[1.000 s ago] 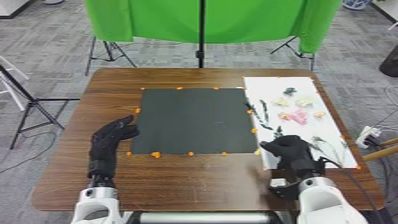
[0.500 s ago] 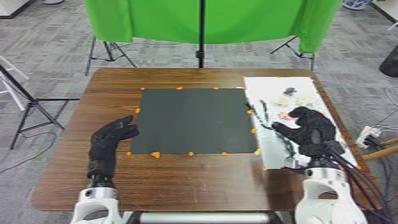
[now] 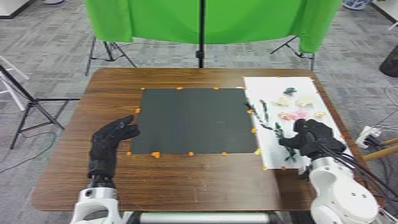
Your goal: Arrange flowers
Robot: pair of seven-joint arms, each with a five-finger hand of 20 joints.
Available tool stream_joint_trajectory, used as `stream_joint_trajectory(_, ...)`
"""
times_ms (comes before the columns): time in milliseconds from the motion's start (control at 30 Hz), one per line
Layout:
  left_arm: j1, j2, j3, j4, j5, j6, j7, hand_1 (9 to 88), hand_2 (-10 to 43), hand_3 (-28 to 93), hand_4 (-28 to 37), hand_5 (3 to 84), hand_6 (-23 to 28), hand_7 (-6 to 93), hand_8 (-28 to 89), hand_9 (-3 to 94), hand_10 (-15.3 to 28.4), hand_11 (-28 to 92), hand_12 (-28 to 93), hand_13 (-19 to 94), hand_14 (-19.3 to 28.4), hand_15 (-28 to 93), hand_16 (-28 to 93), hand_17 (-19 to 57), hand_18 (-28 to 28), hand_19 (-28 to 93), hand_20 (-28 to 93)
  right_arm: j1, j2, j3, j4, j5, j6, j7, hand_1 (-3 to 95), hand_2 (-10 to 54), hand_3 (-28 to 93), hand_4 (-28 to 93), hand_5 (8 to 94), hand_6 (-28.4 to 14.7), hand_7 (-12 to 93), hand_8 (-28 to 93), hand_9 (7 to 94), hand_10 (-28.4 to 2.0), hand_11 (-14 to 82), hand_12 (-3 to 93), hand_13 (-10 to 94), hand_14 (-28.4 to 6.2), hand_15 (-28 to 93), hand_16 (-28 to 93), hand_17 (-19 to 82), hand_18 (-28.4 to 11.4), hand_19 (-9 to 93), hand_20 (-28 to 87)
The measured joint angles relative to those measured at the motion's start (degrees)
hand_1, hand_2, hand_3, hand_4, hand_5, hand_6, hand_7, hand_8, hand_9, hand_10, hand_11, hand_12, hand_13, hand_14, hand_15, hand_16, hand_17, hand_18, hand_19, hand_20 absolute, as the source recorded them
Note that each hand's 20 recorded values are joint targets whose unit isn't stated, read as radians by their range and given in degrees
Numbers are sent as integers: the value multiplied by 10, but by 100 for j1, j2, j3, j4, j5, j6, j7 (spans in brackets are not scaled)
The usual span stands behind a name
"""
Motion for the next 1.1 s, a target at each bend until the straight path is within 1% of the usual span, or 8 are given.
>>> stream_joint_trajectory(267,0,1,-11,-4,3,-8,-7,309,-13,661,-210,533,34,190,-81,536,145,291,125,415,188,461,-53,11,144,223,216,61,39,-288,212,42,14,-1,333,-95,666,-282,557,-73,293,-61,571,-188,433,336,712,-109,714,300,590,-112,932,426)
stream_joint_trajectory(433,-1,1,-11,-4,4,-23,-14,309,-13,660,-210,532,35,190,-81,536,145,291,126,415,188,460,-53,10,144,223,216,231,35,-560,495,-40,252,3,422,-95,673,-274,624,-55,381,-82,666,-158,505,330,804,-63,681,306,654,-77,932,447)
stream_joint_trajectory(467,-1,1,-12,-4,4,-26,-15,309,-13,660,-210,532,35,189,-80,536,145,291,125,415,188,460,-53,10,144,223,215,268,35,-599,553,-68,338,3,442,-95,665,-270,637,-49,387,-16,685,-156,508,329,818,-57,672,309,661,-74,932,448)
stream_joint_trajectory(533,-1,2,-15,-4,4,-28,-15,310,-13,659,-210,532,35,189,-80,536,145,290,125,415,188,460,-53,10,144,222,215,335,35,-669,696,-163,613,-1,731,-95,34,136,677,-32,404,138,746,-142,486,370,869,-37,637,315,695,-63,932,445)
stream_joint_trajectory(600,-1,2,-19,-4,4,-29,-15,309,-13,660,-209,532,35,189,-80,536,145,290,125,415,189,460,-53,10,144,222,215,378,35,-744,857,-233,1008,-31,868,-95,-229,369,732,-18,406,182,815,-120,436,419,923,-20,602,322,733,-51,932,429)
stream_joint_trajectory(733,-1,5,-32,-4,4,-29,-15,310,-13,659,-210,532,35,190,-80,535,145,291,125,415,188,460,-53,11,144,222,215,399,33,-824,1002,-228,1682,-144,909,-95,-282,491,777,-17,394,192,866,-103,412,424,937,-12,624,286,768,-42,932,405)
stream_joint_trajectory(933,-3,14,-44,-4,-1,-41,-15,310,-13,658,-209,531,36,188,-80,534,145,291,125,414,189,460,-53,10,145,221,213,324,1,-631,905,179,1565,-231,908,-95,-283,551,786,-23,392,197,874,-102,424,418,937,-8,647,262,781,-42,932,404)
stream_joint_trajectory(1100,-3,30,-70,-4,-8,-47,-13,309,-14,659,-208,531,36,188,-80,533,146,290,125,413,190,458,-53,10,146,221,213,91,-92,-217,488,818,1592,-213,905,-95,-283,568,787,-25,394,202,873,-103,430,414,937,-9,655,255,782,-43,932,409)
